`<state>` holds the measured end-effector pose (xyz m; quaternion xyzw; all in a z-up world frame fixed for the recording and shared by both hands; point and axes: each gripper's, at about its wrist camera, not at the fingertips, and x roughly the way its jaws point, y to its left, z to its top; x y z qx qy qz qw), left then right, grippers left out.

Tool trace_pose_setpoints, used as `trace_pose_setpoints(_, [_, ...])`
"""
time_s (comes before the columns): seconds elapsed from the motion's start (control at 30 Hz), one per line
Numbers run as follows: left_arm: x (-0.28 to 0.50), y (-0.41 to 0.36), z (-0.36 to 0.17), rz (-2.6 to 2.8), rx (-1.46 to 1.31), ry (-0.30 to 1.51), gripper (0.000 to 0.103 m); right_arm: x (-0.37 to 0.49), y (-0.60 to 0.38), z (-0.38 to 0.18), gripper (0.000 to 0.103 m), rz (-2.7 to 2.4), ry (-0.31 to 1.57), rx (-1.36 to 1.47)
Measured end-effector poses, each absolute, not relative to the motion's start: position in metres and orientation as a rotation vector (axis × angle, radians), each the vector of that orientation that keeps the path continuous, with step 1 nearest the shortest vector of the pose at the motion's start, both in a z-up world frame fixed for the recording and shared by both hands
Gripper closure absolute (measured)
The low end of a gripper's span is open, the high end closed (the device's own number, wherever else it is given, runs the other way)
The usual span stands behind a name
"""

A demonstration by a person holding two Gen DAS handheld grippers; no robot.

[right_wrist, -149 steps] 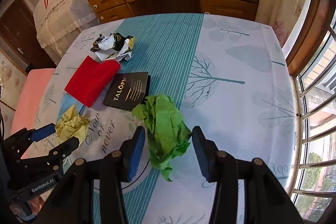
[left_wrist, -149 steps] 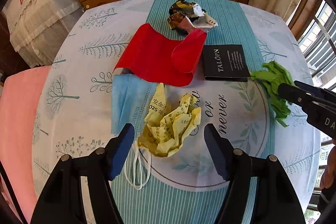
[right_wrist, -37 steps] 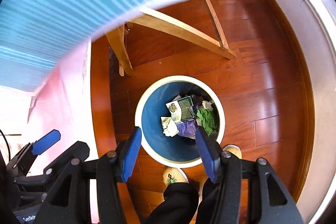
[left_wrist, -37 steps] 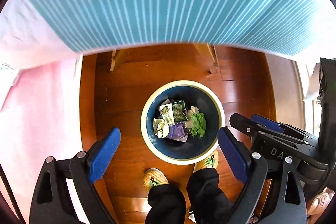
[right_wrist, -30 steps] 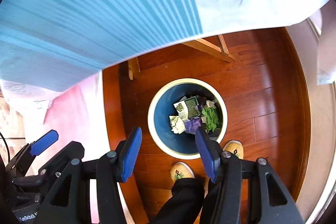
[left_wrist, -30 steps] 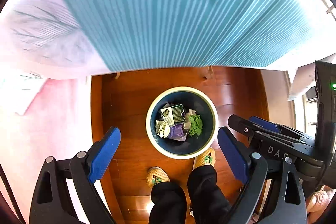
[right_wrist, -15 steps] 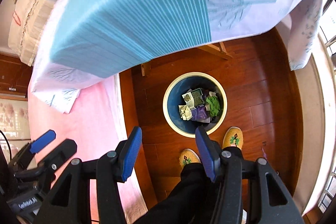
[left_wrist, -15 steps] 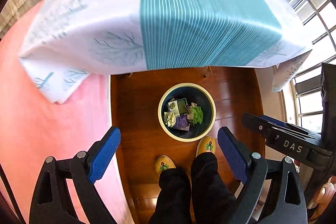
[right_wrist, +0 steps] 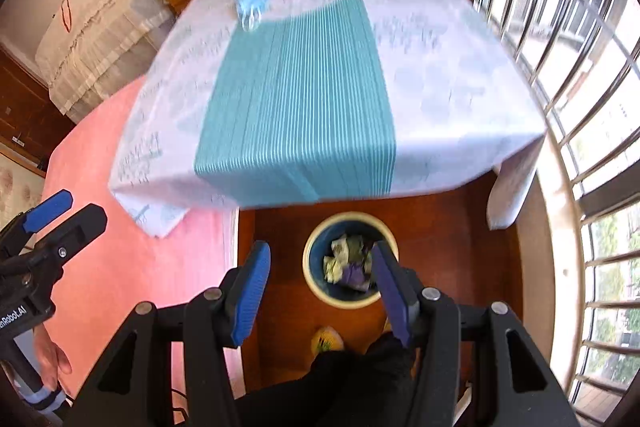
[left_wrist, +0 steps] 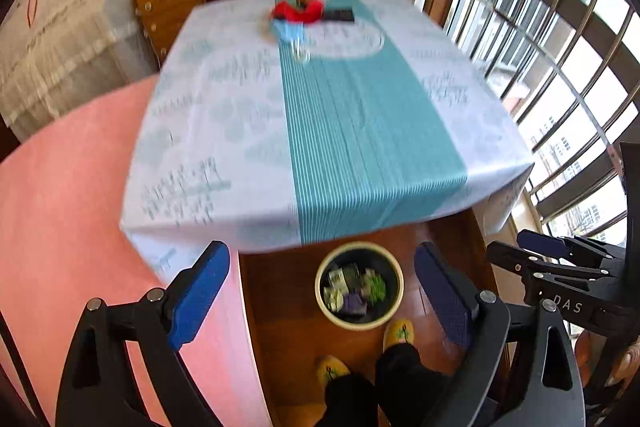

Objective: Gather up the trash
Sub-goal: 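Raise both tools back toward the table, then grasp the blue face mask with the left tool while the right tool grasps the red cloth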

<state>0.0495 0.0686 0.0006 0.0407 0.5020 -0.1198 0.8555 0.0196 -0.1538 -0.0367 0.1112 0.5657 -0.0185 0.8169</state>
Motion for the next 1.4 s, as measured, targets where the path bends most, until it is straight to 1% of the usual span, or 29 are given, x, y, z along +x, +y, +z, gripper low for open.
trace_pose_setpoints(0.13, [0.069, 0.069, 0.042, -0.244, 0.098, 0.941, 0.010, 0.040, -0.157, 0.004, 0.049, -0.047, 1.101, 0.187])
trace_pose_setpoints(0.3, [0.102, 0.073, 0.076, -0.188, 0.069, 0.828, 0.011, 0.073, -0.156, 0.049, 0.049, -0.033, 0.992, 0.105])
trace_pose_setpoints(0.43, [0.142, 0.080, 0.086, -0.138, 0.016, 0.825, 0.011, 0.110, -0.163, 0.070, 0.049, -0.008, 0.937, 0.075])
trace_pose_setpoints(0.57, [0.195, 0.082, 0.078, -0.098, -0.054, 0.884, 0.011, 0.165, -0.173, 0.075, 0.049, 0.032, 0.920, 0.035])
trace_pose_setpoints(0.77, [0.287, 0.075, 0.044, 0.004, -0.158, 0.960, 0.011, 0.271, -0.194, 0.051, 0.050, 0.169, 0.996, 0.021])
trace_pose_setpoints(0.97, [0.388, 0.050, -0.020, 0.087, -0.219, 1.085, 0.011, 0.372, -0.215, 0.008, 0.050, 0.292, 1.086, 0.031])
trace_pose_setpoints(1.03, [0.418, 0.039, -0.045, 0.118, -0.204, 1.115, 0.014, 0.401, -0.220, -0.010, 0.050, 0.323, 1.117, 0.031])
trace_pose_setpoints(1.07, [0.433, 0.034, -0.059, 0.133, -0.198, 1.135, 0.017, 0.411, -0.221, -0.018, 0.050, 0.337, 1.131, 0.032])
trace_pose_setpoints(1.17, [0.466, 0.022, -0.092, 0.152, -0.200, 1.210, 0.023, 0.440, -0.223, -0.038, 0.054, 0.371, 1.160, 0.030])
trace_pose_setpoints(1.33, [0.505, 0.007, -0.136, 0.174, -0.196, 1.290, 0.024, 0.475, -0.224, -0.061, 0.054, 0.409, 1.189, 0.070])
trace_pose_setpoints(1.37, [0.510, 0.004, -0.142, 0.174, -0.192, 1.300, 0.026, 0.480, -0.225, -0.064, 0.054, 0.415, 1.197, 0.079])
trace_pose_setpoints(1.4, [0.513, 0.001, -0.148, 0.173, -0.189, 1.312, 0.031, 0.485, -0.225, -0.067, 0.054, 0.421, 1.206, 0.088])
